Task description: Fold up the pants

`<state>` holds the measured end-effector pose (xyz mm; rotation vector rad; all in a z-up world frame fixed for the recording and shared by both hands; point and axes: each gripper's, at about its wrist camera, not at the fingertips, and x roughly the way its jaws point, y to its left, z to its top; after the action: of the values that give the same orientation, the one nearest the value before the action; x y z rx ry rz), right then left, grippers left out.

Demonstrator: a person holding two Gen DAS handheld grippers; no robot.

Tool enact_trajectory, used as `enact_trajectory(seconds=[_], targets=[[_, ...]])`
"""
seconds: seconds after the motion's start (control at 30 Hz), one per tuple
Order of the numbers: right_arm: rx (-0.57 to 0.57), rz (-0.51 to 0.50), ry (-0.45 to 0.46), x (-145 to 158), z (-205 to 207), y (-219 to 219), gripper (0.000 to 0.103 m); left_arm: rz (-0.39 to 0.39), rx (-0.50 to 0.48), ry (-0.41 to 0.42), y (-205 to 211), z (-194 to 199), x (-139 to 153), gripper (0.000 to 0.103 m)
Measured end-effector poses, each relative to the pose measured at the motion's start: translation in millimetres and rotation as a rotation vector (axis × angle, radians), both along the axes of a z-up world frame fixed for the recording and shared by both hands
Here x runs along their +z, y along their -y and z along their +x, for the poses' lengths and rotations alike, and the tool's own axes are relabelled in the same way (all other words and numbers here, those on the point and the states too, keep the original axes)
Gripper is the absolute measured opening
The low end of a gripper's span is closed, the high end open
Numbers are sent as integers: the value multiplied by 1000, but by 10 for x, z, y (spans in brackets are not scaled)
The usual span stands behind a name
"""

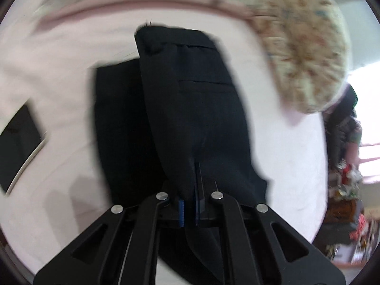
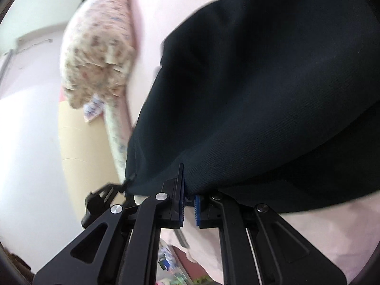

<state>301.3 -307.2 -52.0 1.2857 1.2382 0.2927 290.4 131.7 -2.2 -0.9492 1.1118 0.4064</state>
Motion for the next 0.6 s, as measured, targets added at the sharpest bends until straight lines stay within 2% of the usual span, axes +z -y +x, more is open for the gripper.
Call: enact_trajectory(seconds=[0.07, 0.23, 0.33, 0.37, 0.4, 0.47, 0.5, 0.53, 0.57, 0.6], targets=[[-6, -6, -4, 10, -6, -14, 6, -24, 45, -38, -66, -206, -147, 6], [29, -75, 19, 89, 34, -123, 6, 35, 9, 23, 19, -245, -12, 6], [83, -135, -50, -121, 30, -214, 7, 77, -43, -43, 36, -195, -195, 10], [98, -142, -76, -174, 13, -287, 7, 75, -48, -75, 22, -183, -301, 13], [103, -139, -96, -196, 5, -297, 9, 74, -44, -93, -14, -198, -356, 24], [105, -117, -107, -167, -34, -278, 15, 61, -34, -111, -48, -210, -456, 27], [103, -117, -104, -122, -78, -229, 23, 56, -35, -105, -54, -214, -475, 27], [100, -117, -99, -80, -118, -202, 38, 52, -42, -97, -53, -229, -472, 29], [89, -117, -94, -32, -186, -149, 46, 57, -58, -92, -44, -238, -439, 36], [71, -119, -85, 29, -267, -42, 50, 62, -72, -82, -27, -255, -392, 51]])
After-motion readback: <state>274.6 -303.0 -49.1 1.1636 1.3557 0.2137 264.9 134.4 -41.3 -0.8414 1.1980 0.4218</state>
